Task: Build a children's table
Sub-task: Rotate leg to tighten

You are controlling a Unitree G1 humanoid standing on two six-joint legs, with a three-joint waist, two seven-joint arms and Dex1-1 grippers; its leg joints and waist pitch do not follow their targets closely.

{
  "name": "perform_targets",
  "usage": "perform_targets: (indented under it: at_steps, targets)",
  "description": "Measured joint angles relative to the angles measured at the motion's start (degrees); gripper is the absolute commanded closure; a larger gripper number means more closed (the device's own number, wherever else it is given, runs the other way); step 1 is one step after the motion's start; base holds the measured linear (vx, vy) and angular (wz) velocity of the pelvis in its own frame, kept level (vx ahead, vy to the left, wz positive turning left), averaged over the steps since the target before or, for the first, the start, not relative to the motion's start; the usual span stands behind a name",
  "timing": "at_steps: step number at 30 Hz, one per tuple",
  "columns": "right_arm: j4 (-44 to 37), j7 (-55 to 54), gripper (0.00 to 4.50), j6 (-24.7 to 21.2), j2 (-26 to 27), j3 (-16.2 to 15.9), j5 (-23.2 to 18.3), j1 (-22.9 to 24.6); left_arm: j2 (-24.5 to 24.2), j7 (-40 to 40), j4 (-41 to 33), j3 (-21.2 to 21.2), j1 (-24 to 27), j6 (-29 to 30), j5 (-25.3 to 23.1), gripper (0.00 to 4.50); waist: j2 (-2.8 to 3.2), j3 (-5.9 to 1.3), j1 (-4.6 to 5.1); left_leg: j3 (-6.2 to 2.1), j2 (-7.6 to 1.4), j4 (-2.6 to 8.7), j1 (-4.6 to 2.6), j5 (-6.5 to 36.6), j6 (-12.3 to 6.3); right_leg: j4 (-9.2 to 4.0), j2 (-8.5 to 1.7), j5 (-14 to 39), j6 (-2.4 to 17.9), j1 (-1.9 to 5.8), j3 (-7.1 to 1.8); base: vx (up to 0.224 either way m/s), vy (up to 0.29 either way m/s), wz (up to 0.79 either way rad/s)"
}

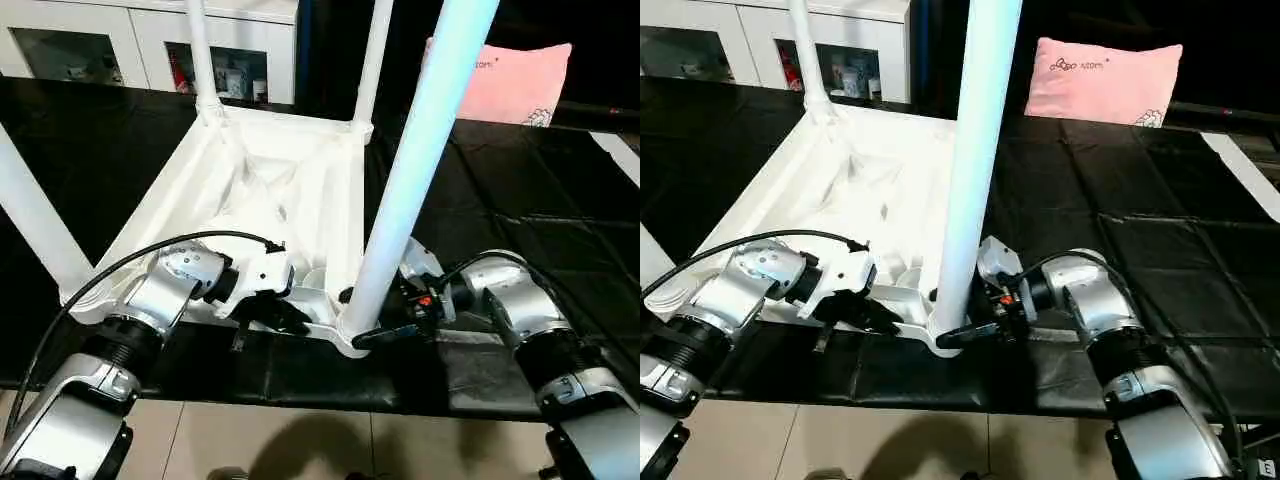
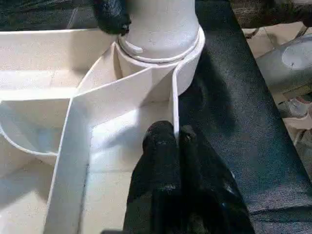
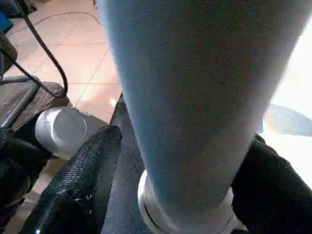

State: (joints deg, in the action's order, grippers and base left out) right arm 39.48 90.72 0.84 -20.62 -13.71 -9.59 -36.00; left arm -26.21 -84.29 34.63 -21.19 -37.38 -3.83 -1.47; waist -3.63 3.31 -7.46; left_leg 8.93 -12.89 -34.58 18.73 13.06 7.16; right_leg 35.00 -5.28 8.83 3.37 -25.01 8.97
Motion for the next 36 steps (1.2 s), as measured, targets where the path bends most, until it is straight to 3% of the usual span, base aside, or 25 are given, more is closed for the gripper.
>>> perform_targets:
  at_steps: [5, 10, 21, 27, 29, 36]
  targets:
    - [0.1, 0.2, 1.62, 0.8, -0.3, -0.1, 0.0, 0.0, -0.2, -0.7, 0.0, -0.1, 0.0, -0.4, 0.0, 4.50, 0.00, 0.00, -0.24, 0.00, 0.00, 0.00, 0.01, 0.0, 0.00, 0.00, 0.00, 0.0, 0.0, 0.00, 0.00, 0.000, 0.000, 0.00]
    - [0.1, 0.2, 2.25, 0.8, -0.3, -0.2, 0.1, 0.0, -0.2, -1.1, 0.1, -0.2, 0.0, -0.9, 0.0, 4.50, 0.00, 0.00, -0.59, 0.00, 0.00, 0.00, 0.00, 0.0, 0.00, 0.00, 0.00, 0.0, 0.0, 0.00, 0.00, 0.000, 0.000, 0.00]
    - [0.0, -0.1, 2.51, 0.9, -0.2, -0.3, -0.1, 0.2, -0.1, -0.9, 0.5, -0.1, 0.0, -0.8, 0.0, 4.50, 0.06, -0.03, -0.67, 0.00, 0.00, -0.01, 0.00, 0.0, 0.00, 0.02, 0.00, -0.1, 0.1, 0.00, 0.00, 0.000, 0.000, 0.00]
    - [-0.7, -4.4, 2.52, -1.8, 0.9, 2.4, -1.2, 2.3, 0.4, 1.8, 0.0, 0.8, 0.0, 4.8, 0.1, 4.50, 0.09, -0.04, -0.62, 0.00, 0.00, -0.10, -0.07, 0.0, 0.07, 0.06, 0.00, -0.1, 0.1, 0.06, -0.01, 0.000, 0.000, 0.00]
    - [-0.7, -8.8, 2.53, -3.4, 1.5, 3.5, -1.1, 2.3, 0.8, 4.8, 0.0, 1.8, 0.0, 7.2, -0.1, 4.50, 0.09, -0.05, -0.29, 0.00, 0.02, -0.15, -0.09, -0.1, 0.23, 0.06, 0.00, -0.2, 0.0, 0.07, -0.01, 0.000, 0.000, 0.00]
    - [-0.9, -28.6, 2.54, -8.1, 6.7, 8.9, 0.1, 2.7, 5.6, 18.0, -2.0, 4.9, 0.0, 18.8, -1.0, 4.50, 0.02, -0.07, 3.24, -0.13, 0.03, -0.17, -0.13, -0.4, 0.60, 0.03, 0.28, -0.4, 0.0, 0.04, 0.03, 0.000, 0.000, 0.00]
